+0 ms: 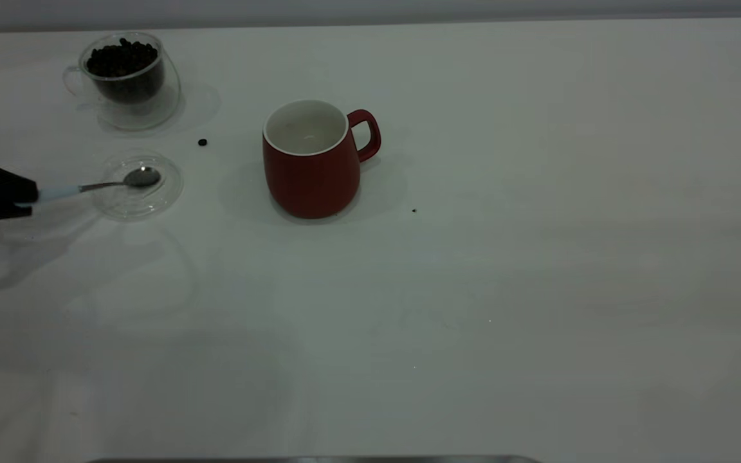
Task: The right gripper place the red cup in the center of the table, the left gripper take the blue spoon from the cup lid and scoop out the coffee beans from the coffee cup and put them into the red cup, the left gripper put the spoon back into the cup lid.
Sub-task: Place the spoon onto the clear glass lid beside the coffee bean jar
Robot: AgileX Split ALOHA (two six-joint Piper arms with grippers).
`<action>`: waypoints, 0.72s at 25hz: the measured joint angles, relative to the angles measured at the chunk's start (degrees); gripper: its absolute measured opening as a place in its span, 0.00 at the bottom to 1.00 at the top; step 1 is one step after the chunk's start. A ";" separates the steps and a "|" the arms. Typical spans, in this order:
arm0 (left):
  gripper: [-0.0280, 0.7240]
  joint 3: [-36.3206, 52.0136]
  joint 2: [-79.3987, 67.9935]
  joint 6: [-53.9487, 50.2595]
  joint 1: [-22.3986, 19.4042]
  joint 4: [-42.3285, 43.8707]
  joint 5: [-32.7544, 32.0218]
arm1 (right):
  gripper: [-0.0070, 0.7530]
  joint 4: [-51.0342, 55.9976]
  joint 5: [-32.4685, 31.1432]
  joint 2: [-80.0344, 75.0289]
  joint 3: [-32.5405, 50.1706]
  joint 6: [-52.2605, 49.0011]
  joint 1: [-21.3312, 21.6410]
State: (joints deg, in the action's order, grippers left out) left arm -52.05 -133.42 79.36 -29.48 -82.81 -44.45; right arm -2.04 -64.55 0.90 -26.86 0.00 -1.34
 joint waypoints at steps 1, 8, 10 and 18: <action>0.20 0.00 -0.72 0.85 0.00 -1.22 -0.57 | 0.76 0.00 0.00 0.00 0.00 0.00 0.00; 0.20 -0.37 -5.85 6.06 0.00 -7.62 -4.28 | 0.76 0.00 0.00 0.00 0.00 0.00 0.00; 0.20 -0.42 -7.18 6.66 0.00 -9.04 -4.94 | 0.76 0.00 0.00 0.00 0.00 0.00 0.00; 0.20 -0.48 -8.95 7.63 0.00 -10.25 -6.59 | 0.76 0.00 0.00 0.00 0.00 0.00 0.00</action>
State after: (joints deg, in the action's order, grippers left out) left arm -52.53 -142.37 86.99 -29.48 -93.06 -51.05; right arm -2.04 -64.55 0.90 -26.86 0.00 -1.34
